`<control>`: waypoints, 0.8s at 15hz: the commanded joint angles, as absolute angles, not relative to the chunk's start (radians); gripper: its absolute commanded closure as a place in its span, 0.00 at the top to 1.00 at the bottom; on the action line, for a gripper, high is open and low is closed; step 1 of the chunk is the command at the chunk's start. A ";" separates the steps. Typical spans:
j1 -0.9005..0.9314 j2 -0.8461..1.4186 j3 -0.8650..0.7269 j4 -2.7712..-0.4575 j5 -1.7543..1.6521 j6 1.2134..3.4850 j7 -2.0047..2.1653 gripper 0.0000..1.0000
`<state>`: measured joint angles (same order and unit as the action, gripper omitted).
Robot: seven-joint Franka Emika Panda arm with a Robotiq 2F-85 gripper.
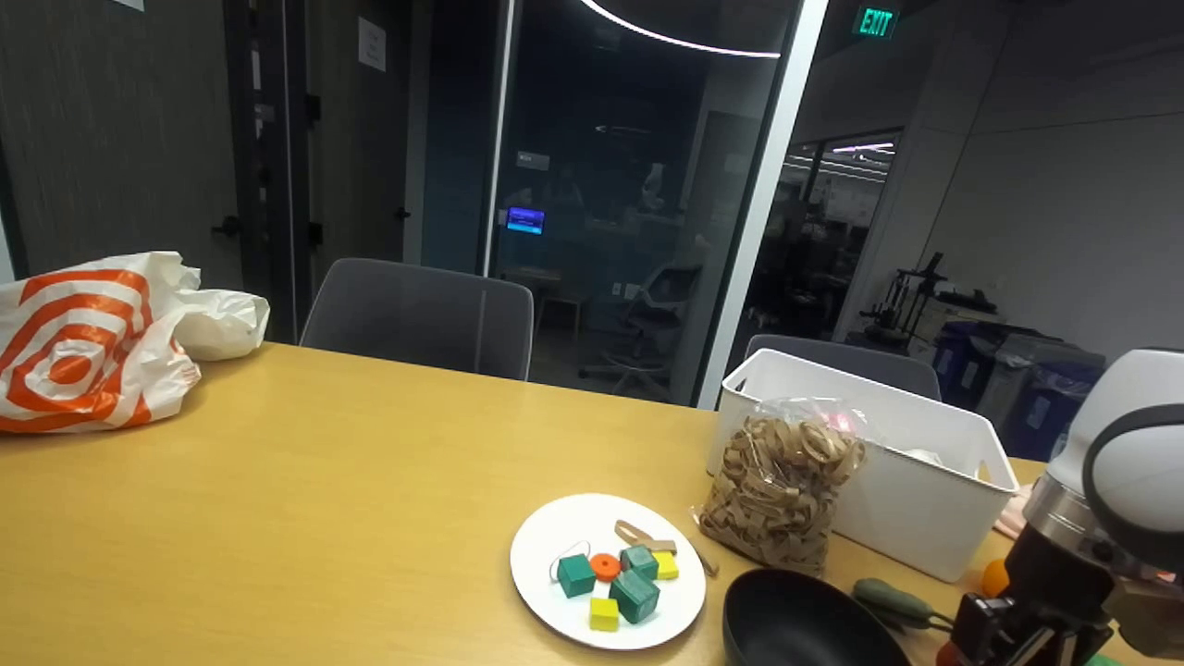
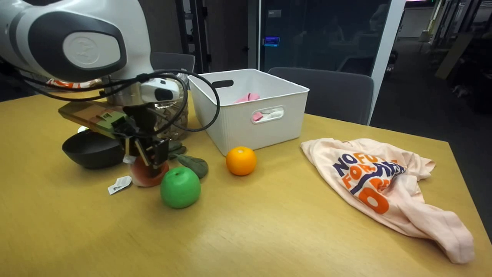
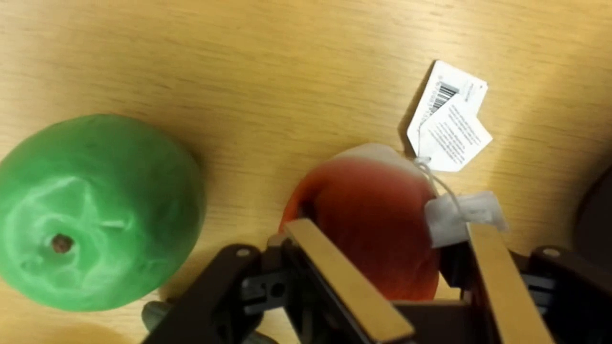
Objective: Put the blocks on the plate, then put the toy fruits and vegetable in the bowl
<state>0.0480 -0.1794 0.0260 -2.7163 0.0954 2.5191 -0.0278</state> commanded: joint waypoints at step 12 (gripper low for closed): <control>0.126 -0.520 0.017 -2.699 0.178 2.488 -0.031 0.09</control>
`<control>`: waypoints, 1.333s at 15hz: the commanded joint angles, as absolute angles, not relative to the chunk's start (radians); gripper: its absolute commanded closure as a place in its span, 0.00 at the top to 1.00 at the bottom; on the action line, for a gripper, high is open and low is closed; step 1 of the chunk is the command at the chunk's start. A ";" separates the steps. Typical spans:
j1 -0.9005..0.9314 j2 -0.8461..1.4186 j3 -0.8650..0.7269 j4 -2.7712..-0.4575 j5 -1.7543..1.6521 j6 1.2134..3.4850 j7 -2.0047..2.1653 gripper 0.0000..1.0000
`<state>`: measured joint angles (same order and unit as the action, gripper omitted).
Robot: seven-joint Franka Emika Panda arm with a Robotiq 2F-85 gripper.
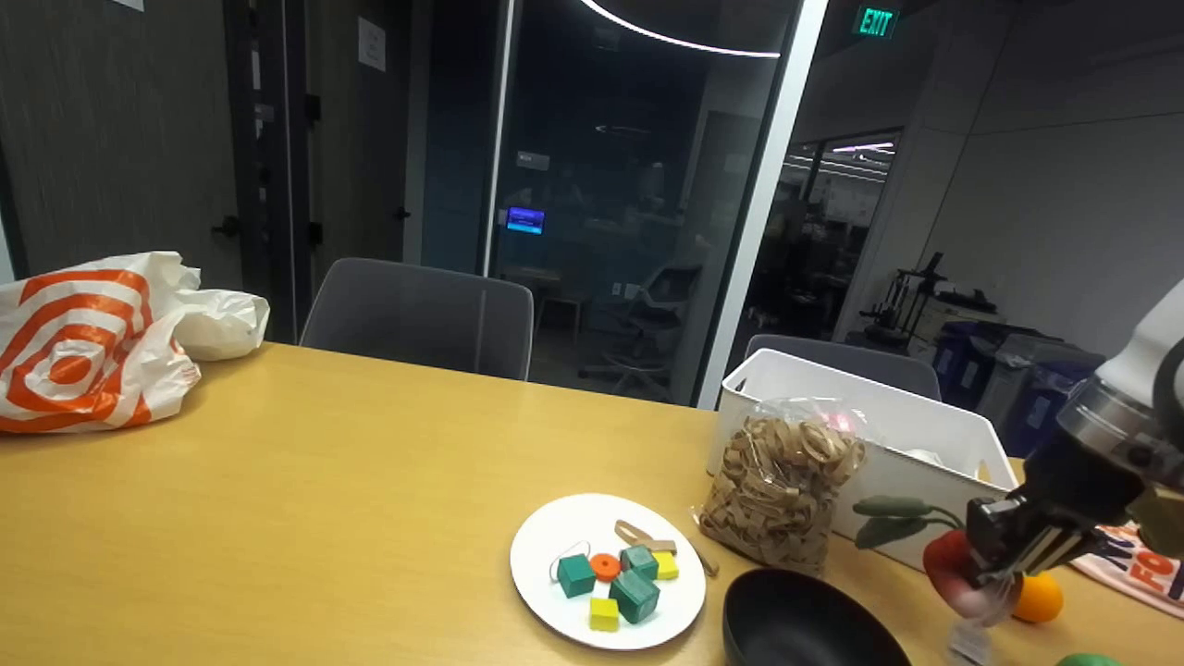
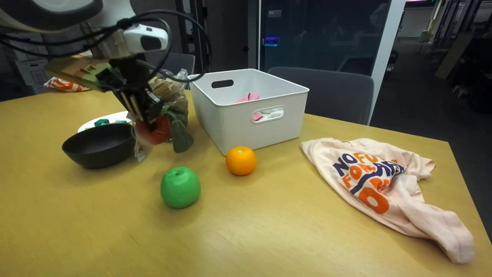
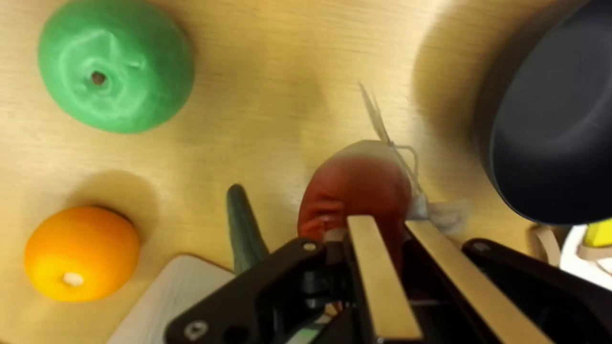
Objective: Put the blocks on the plate, then put the toy fruits and vegetable in the bowl
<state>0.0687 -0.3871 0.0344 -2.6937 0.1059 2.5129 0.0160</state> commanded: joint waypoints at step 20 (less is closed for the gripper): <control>0.445 -0.404 -0.052 -2.655 0.521 2.362 -0.555 0.08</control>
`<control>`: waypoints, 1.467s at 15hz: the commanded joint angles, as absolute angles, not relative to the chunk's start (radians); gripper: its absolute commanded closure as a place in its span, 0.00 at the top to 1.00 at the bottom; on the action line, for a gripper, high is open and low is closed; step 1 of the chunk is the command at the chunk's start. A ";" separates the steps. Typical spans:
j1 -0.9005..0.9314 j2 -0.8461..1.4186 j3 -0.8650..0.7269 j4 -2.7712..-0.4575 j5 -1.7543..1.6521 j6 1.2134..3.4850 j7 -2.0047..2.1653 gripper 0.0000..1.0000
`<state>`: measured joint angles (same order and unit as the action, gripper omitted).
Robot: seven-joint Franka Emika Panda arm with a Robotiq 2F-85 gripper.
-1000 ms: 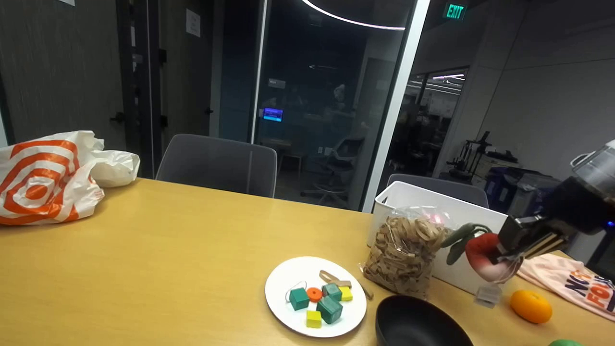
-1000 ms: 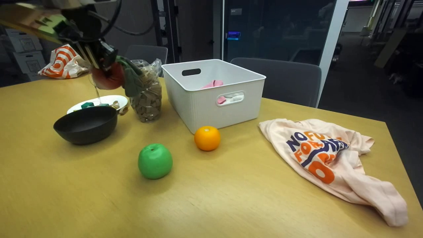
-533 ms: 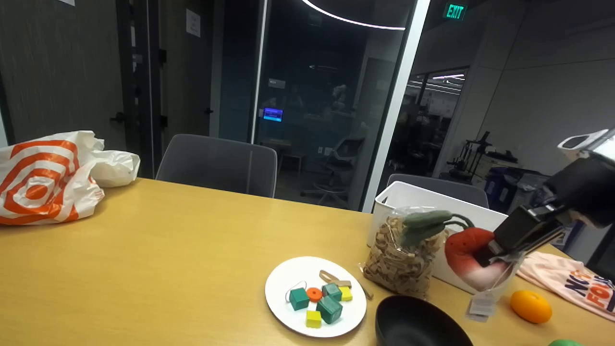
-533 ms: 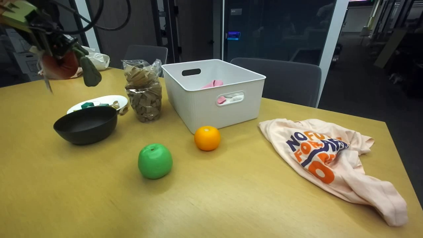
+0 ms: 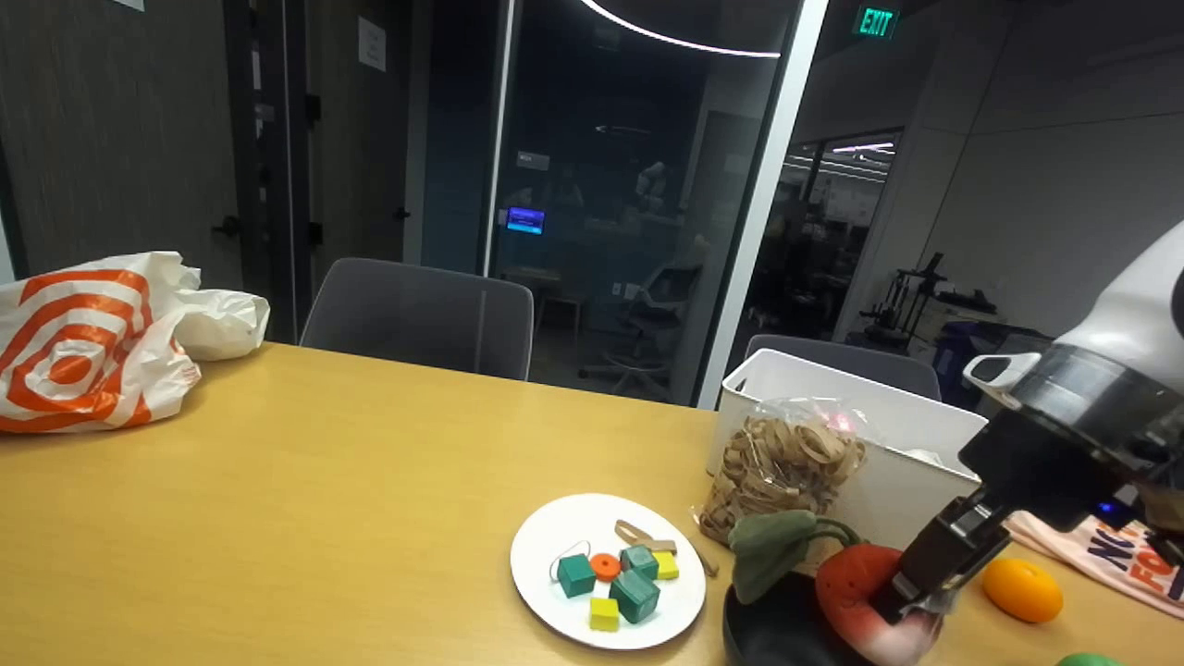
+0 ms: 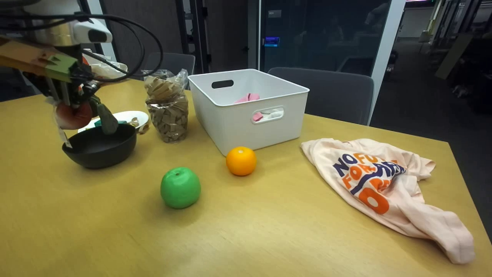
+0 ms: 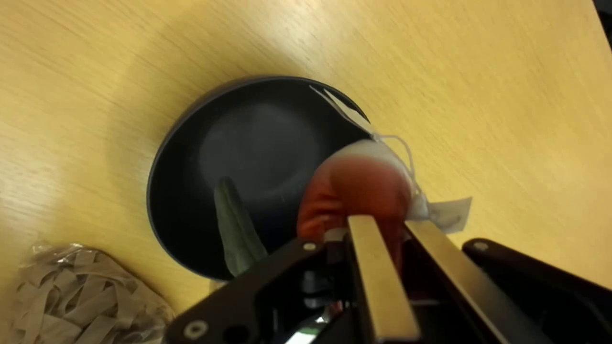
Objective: Put the blocks on the plate, then put the toy fruits and vegetable in the bowl
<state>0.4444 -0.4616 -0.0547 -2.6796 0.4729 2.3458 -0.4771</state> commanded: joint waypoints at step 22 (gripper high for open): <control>0.288 -0.372 0.052 -2.688 0.756 2.543 -0.824 1.00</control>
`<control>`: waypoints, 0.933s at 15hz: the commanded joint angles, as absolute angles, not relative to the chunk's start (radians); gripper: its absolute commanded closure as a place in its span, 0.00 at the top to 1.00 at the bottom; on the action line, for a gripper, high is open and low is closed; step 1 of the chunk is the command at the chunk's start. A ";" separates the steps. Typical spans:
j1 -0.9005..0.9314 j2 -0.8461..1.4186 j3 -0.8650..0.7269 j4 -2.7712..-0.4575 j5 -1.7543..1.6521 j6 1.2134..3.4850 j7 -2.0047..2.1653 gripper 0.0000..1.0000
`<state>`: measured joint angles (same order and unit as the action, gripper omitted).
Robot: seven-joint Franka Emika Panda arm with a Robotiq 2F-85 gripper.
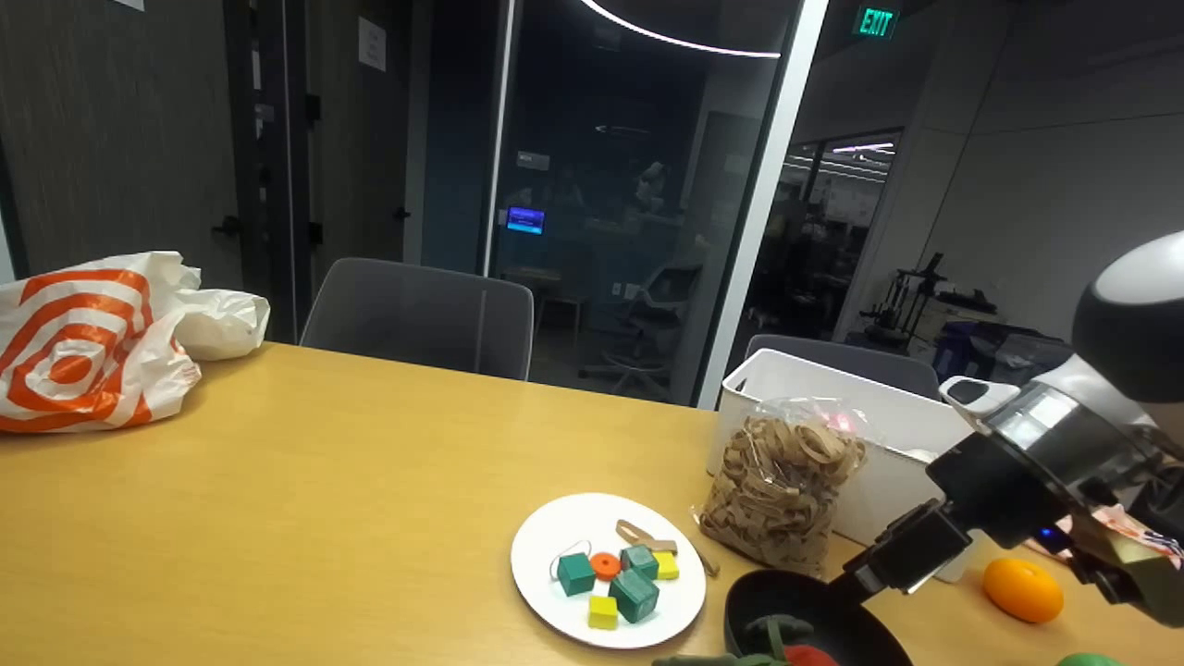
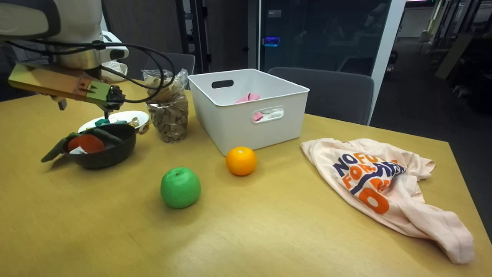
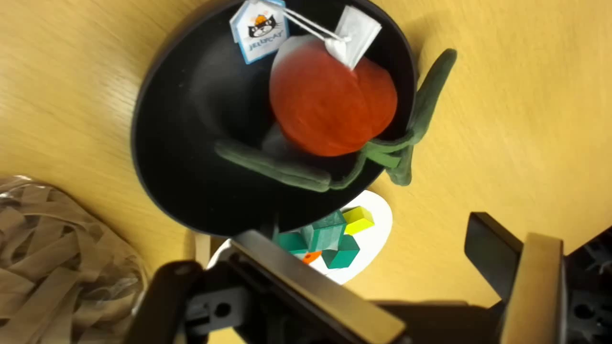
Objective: Put the blocks on the plate, then put the toy fruits and vegetable in the bowl
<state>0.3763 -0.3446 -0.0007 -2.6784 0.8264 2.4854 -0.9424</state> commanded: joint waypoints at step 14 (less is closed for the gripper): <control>-0.109 -0.265 0.050 -2.683 -0.015 2.750 -0.004 1.00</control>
<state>-0.0122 -0.3132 -0.0013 -2.6943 0.1582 2.6887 -0.1963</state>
